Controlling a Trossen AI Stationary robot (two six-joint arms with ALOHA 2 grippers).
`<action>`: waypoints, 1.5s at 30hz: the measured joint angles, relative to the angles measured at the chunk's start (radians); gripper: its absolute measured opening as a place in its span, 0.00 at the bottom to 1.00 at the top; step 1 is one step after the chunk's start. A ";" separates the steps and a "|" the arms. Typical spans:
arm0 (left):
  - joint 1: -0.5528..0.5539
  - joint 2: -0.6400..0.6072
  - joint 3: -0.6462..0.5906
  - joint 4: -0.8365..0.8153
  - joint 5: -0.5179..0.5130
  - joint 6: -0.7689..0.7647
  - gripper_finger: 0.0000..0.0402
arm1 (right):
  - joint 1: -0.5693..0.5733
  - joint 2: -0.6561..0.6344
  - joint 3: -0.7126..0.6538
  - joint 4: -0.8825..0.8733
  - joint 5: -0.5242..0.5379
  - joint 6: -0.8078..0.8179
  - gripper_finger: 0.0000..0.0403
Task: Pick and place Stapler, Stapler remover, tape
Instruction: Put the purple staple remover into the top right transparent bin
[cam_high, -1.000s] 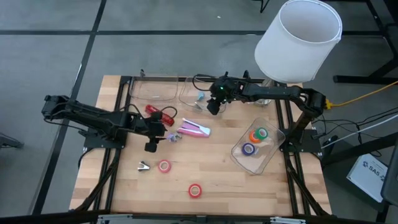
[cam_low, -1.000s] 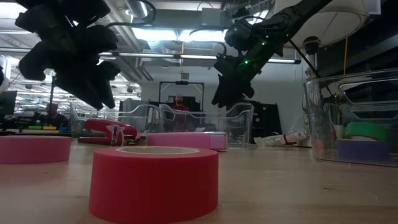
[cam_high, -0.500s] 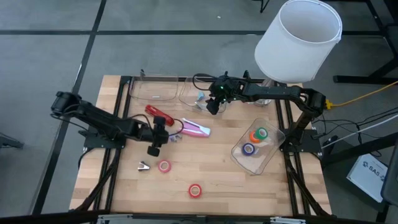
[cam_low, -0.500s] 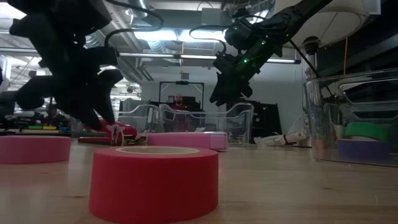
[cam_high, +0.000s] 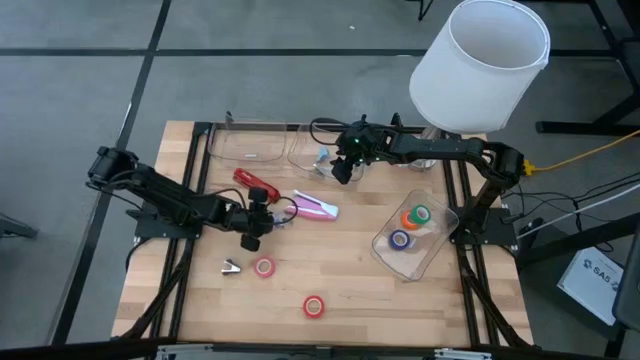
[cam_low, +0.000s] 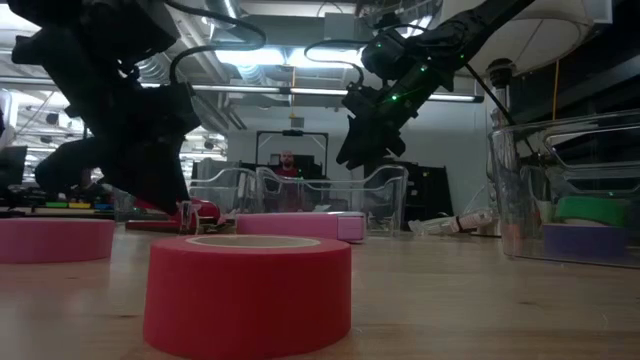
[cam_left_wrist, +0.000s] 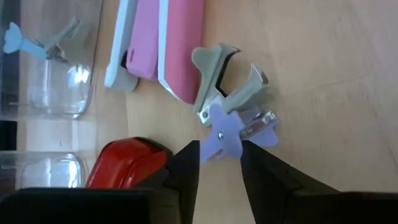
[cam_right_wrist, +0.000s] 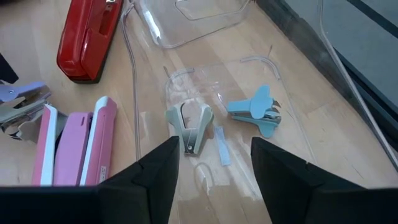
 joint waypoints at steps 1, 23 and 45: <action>0.000 0.003 0.000 0.004 0.003 0.000 0.26 | 0.000 0.000 0.000 0.000 0.000 0.000 0.50; 0.005 -0.001 -0.001 0.070 -0.015 -0.055 0.01 | 0.000 0.000 0.000 0.016 -0.003 0.000 0.50; 0.221 -0.392 -0.001 0.149 0.088 -0.244 0.01 | 0.130 0.000 0.000 0.180 -0.113 -0.365 0.50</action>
